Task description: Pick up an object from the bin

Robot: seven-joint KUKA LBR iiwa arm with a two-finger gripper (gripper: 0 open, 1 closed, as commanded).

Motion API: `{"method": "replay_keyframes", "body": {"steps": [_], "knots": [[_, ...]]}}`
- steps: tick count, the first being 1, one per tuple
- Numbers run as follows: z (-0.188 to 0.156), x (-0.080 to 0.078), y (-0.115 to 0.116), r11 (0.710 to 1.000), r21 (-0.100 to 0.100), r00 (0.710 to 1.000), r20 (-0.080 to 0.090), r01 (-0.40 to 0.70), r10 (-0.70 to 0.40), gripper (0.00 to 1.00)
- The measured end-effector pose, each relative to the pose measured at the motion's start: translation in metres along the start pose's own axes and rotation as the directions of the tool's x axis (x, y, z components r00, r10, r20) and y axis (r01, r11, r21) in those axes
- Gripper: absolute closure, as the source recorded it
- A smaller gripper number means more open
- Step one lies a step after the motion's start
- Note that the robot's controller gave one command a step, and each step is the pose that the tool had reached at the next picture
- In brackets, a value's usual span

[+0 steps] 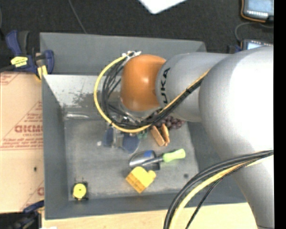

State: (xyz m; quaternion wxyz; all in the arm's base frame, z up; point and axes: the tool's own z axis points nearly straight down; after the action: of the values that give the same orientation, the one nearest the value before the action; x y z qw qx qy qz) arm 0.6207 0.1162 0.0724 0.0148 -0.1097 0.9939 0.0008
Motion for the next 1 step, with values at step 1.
{"method": "replay_keyframes", "body": {"steps": [1], "knots": [[-0.0897, -0.0041, -0.0069, 1.0, 0.001, 1.0, 0.005, -0.008, 0.008, 1.0]]}}
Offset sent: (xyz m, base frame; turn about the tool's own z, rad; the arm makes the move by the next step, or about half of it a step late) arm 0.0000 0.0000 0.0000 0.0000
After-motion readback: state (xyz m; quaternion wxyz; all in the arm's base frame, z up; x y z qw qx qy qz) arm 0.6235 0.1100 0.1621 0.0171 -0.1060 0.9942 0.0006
